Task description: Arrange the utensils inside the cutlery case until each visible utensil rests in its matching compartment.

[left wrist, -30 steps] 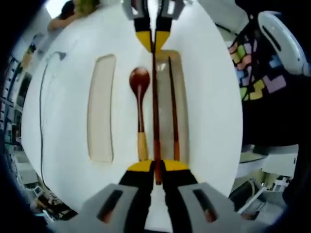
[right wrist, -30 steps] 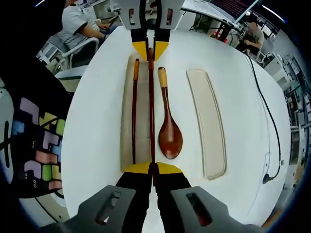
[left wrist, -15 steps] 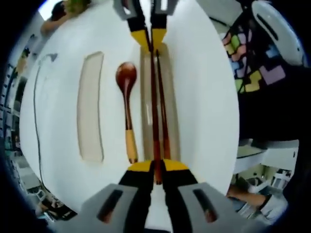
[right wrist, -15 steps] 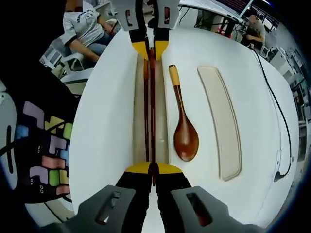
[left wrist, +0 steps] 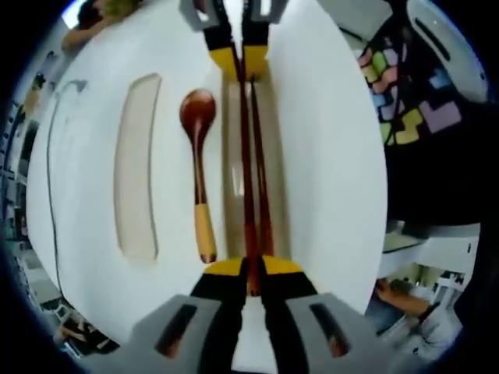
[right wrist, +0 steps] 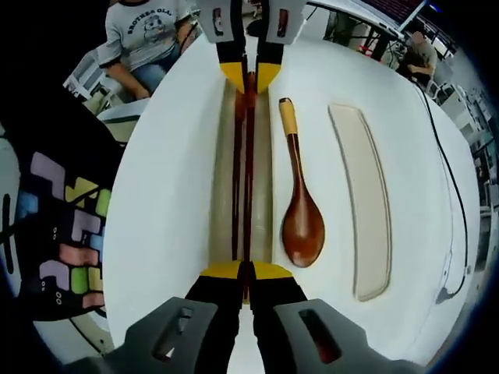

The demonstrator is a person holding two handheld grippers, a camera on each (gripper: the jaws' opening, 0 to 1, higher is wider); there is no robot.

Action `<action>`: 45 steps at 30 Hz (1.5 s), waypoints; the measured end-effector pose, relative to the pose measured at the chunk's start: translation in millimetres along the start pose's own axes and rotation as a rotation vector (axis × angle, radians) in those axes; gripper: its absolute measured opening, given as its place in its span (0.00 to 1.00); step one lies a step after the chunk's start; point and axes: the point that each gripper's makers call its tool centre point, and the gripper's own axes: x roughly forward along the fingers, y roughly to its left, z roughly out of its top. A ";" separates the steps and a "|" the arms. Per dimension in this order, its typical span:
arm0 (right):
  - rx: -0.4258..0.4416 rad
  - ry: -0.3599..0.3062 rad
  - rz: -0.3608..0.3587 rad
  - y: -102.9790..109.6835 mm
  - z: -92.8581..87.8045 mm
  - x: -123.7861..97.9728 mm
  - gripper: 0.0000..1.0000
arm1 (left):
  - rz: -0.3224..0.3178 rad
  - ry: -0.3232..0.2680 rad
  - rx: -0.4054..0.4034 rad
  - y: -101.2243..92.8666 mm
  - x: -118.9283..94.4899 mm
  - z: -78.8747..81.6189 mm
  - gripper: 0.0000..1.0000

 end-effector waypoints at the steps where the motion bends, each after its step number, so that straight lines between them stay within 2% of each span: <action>1: -0.005 -0.005 -0.002 -0.6 0.1 0.7 0.01 | -0.001 0.001 0.001 -0.3 0.6 -0.5 0.06; 26: -0.041 -0.026 0.004 0.2 -2.4 5.7 0.04 | -0.013 -0.020 0.001 -1.3 8.0 -1.1 0.06; 29: -0.025 -0.033 0.019 2.1 0.2 6.8 0.05 | 0.000 -0.016 -0.031 0.0 6.2 -1.9 0.07; 31: 0.037 -0.059 0.048 5.8 4.2 8.0 0.06 | 0.009 -0.026 -0.044 1.8 3.0 0.1 0.07; 36: 0.019 -0.033 0.026 0.9 3.2 2.3 0.07 | 0.011 -0.041 -0.049 2.0 -5.8 4.5 0.07; 40: 0.023 -0.064 0.069 5.7 10.0 -7.0 0.04 | 0.021 -0.063 -0.040 2.6 -13.2 9.9 0.07; 42: 0.013 -0.118 0.075 3.9 17.9 -10.9 0.03 | 0.021 -0.078 -0.036 4.4 -14.0 13.2 0.07; 45: 0.043 -0.170 0.090 5.2 24.8 -15.8 0.03 | 0.036 -0.107 -0.042 11.1 -15.3 19.2 0.07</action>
